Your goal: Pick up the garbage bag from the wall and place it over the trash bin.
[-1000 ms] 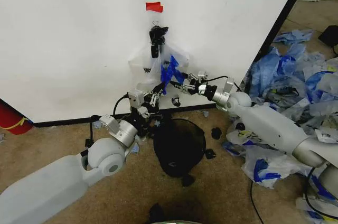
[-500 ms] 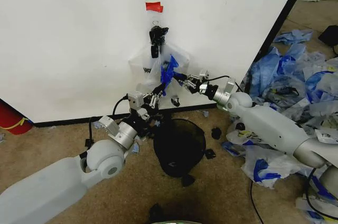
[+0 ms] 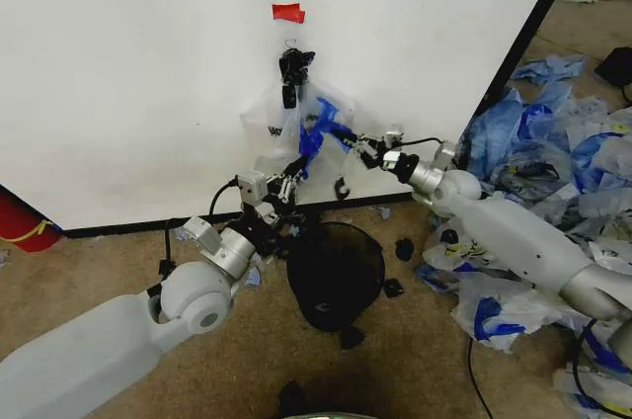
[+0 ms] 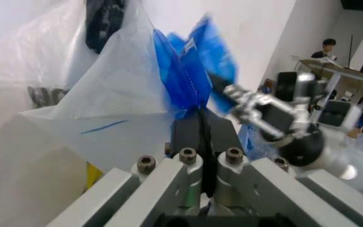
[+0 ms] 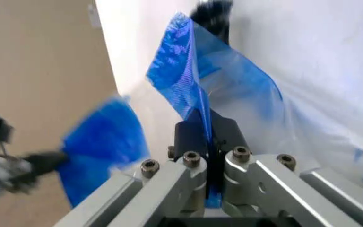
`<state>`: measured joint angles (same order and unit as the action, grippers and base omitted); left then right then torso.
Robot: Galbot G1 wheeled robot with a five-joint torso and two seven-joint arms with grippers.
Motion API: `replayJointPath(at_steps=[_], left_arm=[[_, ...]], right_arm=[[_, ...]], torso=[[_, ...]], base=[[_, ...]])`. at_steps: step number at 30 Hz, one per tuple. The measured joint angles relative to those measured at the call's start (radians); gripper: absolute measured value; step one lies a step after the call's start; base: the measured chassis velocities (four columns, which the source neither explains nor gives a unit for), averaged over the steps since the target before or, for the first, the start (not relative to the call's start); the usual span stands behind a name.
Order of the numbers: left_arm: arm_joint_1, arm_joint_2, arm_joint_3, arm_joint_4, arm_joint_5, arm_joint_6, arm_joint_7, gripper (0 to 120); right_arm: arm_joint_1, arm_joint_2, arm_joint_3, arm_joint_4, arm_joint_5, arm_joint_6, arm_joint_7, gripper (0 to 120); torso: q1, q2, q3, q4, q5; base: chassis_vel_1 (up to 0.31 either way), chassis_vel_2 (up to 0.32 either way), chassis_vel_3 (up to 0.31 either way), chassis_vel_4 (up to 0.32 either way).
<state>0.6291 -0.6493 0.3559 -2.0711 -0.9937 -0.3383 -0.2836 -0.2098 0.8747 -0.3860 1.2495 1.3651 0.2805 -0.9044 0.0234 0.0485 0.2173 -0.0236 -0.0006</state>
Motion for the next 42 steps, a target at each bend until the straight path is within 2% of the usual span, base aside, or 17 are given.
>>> replayJointPath(at_steps=[2, 6, 8, 10, 21, 34, 42], left_arm=[[0.002, 0.0, -0.001, 0.0, 0.0, 0.0, -0.003, 0], [0.004, 0.0, -0.002, 0.002, 0.0, 0.0, -0.004, 0], [0.008, 0.0, -0.002, 0.002, 0.001, 0.0, -0.004, 0], [0.016, 0.003, -0.006, 0.001, 0.004, 0.0, -0.004, 0], [0.041, 0.01, -0.009, -0.003, 0.015, -0.002, -0.001, 0], [0.151, 0.029, -0.076, -0.02, 0.05, -0.01, 0.024, 0], [0.228, 0.049, -0.149, -0.04, 0.065, -0.017, 0.042, 0]], right_arm=[[-0.04, -0.029, 0.042, 0.024, 0.028, -0.007, -0.005, 0], [-0.073, -0.043, 0.073, 0.029, 0.035, -0.008, -0.004, 0], [-0.101, -0.052, 0.095, 0.031, 0.036, -0.009, -0.007, 0], [-0.132, -0.062, 0.111, 0.036, 0.036, -0.01, -0.012, 0], [-0.176, -0.065, 0.128, 0.057, 0.03, -0.01, -0.009, 0], [-0.249, -0.091, 0.137, 0.129, 0.003, -0.01, -0.008, 0], [-0.32, -0.129, 0.169, 0.195, -0.019, -0.009, -0.005, 0]], torso=[[0.0, 0.0, 0.0, -0.0002, -0.0009], [0.0, 0.0, 0.0, 0.0001, 0.0001], [0.0, 0.0, 0.0, 0.0, -0.001], [0.0, 0.0, 0.0, 0.0, 0.0001], [0.0, 0.0, 0.0, 0.0001, -0.0004], [0.0, 0.0, 0.0, 0.0002, -0.0007], [0.0, 0.0, 0.0, 0.0, -0.0006]], base=[[0.0, 0.0, 0.0, 0.0], [0.0, 0.0, 0.0, 0.0], [0.0, 0.0, 0.0, 0.0], [0.0, 0.0, 0.0, 0.0], [0.0, 0.0, 0.0, 0.0], [0.0, 0.0, 0.0, 0.0], [0.0, 0.0, 0.0, 0.0]])
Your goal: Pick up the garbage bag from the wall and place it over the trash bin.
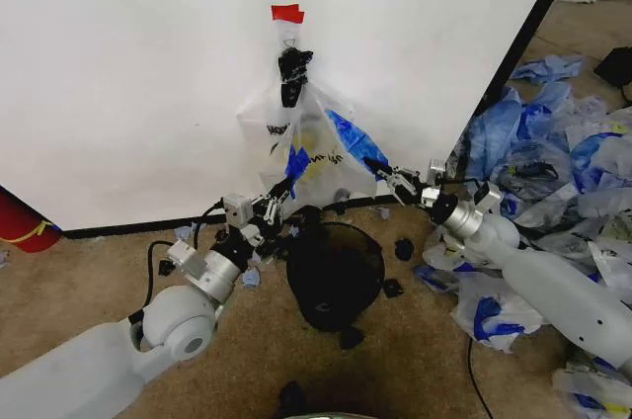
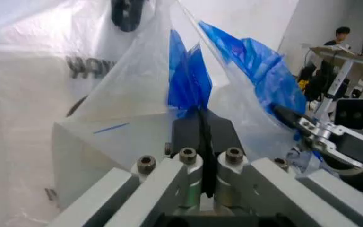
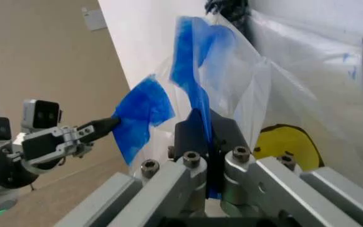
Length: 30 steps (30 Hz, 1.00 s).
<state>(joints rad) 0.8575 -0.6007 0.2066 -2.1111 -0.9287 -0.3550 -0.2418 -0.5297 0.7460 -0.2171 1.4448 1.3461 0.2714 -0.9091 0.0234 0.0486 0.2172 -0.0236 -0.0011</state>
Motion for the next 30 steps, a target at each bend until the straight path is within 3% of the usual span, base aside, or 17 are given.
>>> replayJointPath(at_steps=[12, 26, 30], left_arm=[[0.15, 0.021, -0.097, -0.045, 0.039, -0.005, 0.033, 0], [0.206, 0.021, -0.123, -0.063, 0.063, -0.012, 0.037, 0], [0.238, 0.041, -0.165, -0.112, 0.053, -0.012, 0.033, 0]], right_arm=[[-0.043, -0.033, 0.046, 0.061, -0.001, -0.001, 0.012, 0], [-0.078, -0.047, 0.076, 0.094, -0.016, 0.0, 0.019, 0], [-0.08, -0.069, 0.093, 0.14, -0.007, 0.0, 0.027, 0]], torso=[[0.0, 0.0, 0.0, 0.0, 0.0001], [0.0, 0.0, 0.0, -0.0001, 0.0001], [0.0, 0.0, 0.0, 0.0001, 0.0001]], base=[[0.0, 0.0, 0.0, 0.0], [0.0, 0.0, 0.0, 0.0], [0.0, 0.0, 0.0, 0.0]])
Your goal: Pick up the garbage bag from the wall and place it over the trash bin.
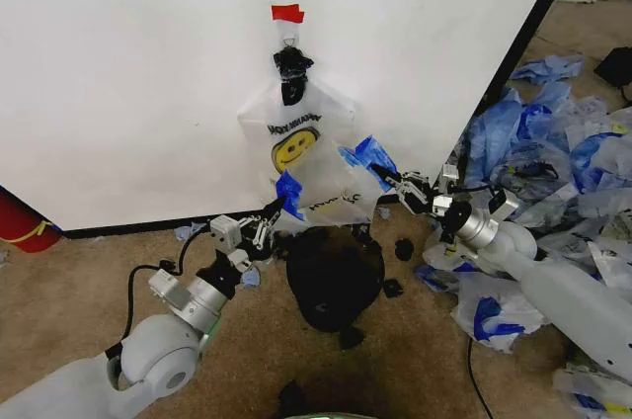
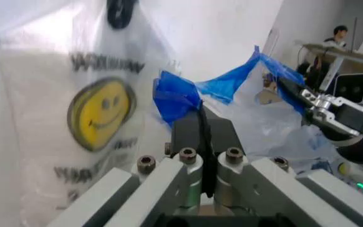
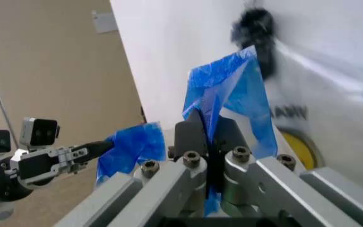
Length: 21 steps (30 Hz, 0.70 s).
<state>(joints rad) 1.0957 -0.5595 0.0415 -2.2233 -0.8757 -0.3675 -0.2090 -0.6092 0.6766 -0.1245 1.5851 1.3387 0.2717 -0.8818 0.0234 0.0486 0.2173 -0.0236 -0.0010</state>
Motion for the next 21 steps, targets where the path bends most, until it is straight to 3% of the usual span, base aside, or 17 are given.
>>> replayJointPath(at_steps=[8, 13, 21], left_arm=[[0.019, 0.053, -0.104, -0.14, -0.057, 0.012, -0.029, 0], [0.053, 0.091, -0.158, -0.245, -0.086, 0.024, -0.065, 0], [0.084, 0.147, -0.252, -0.285, -0.147, 0.053, -0.1, 0]], right_arm=[[0.009, -0.061, 0.048, 0.114, 0.054, -0.009, 0.031, 0], [-0.015, -0.133, 0.133, 0.216, 0.107, -0.026, 0.042, 0], [-0.122, -0.216, 0.257, 0.354, 0.149, -0.039, 0.057, 0]], torso=[[0.0, 0.0, 0.0, 0.0001, 0.0], [0.0, 0.0, 0.0, 0.0, -0.0002], [0.0, 0.0, 0.0, 0.0, 0.0]], base=[[0.0, 0.0, 0.0, 0.0], [0.0, 0.0, 0.0, 0.0], [0.0, 0.0, 0.0, 0.0]])
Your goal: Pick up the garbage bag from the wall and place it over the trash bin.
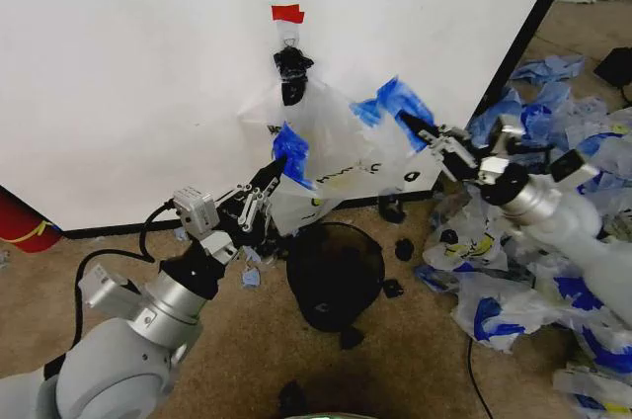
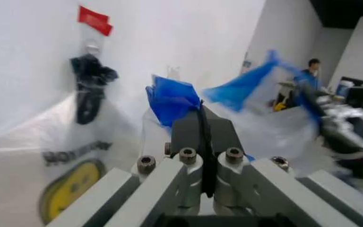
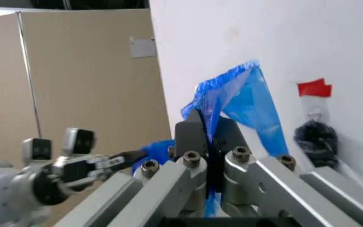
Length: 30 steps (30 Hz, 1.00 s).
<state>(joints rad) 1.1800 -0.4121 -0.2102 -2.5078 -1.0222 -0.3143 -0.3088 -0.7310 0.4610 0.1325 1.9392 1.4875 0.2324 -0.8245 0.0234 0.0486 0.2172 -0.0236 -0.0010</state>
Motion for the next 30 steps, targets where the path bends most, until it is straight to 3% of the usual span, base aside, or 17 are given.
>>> replayJointPath(at_steps=[7, 19, 22, 27, 30], left_arm=[[0.035, 0.049, -0.083, 0.001, -0.069, 0.02, -0.037, 0], [0.093, 0.054, -0.126, 0.005, -0.149, 0.05, -0.115, 0], [0.152, 0.038, -0.146, 0.006, -0.128, 0.052, -0.12, 0], [0.18, 0.006, -0.101, 0.006, -0.044, 0.037, -0.108, 0], [0.212, -0.026, -0.069, 0.007, 0.017, 0.022, -0.082, 0]], right_arm=[[-0.085, -0.025, 0.061, 0.038, 0.003, -0.002, 0.0, 0], [-0.082, -0.023, 0.044, 0.032, 0.006, -0.001, 0.027, 0], [-0.083, -0.011, 0.022, 0.031, -0.01, 0.0, 0.034, 0], [-0.095, 0.028, -0.041, 0.024, -0.05, 0.008, 0.039, 0], [-0.083, 0.091, -0.112, -0.01, -0.09, 0.016, 0.048, 0]], torso=[[0.0, 0.0, 0.0, 0.0001, 0.0001], [0.0, 0.0, 0.0, -0.0001, 0.0], [0.0, 0.0, 0.0, 0.0001, -0.0001], [0.0, 0.0, 0.0, -0.0002, 0.0], [0.0, 0.0, 0.0, 0.0, 0.0]], base=[[0.0, 0.0, 0.0, 0.0], [0.0, 0.0, 0.0, 0.0], [0.0, 0.0, 0.0, 0.0], [0.0, 0.0, 0.0, 0.0], [0.0, 0.0, 0.0, 0.0]])
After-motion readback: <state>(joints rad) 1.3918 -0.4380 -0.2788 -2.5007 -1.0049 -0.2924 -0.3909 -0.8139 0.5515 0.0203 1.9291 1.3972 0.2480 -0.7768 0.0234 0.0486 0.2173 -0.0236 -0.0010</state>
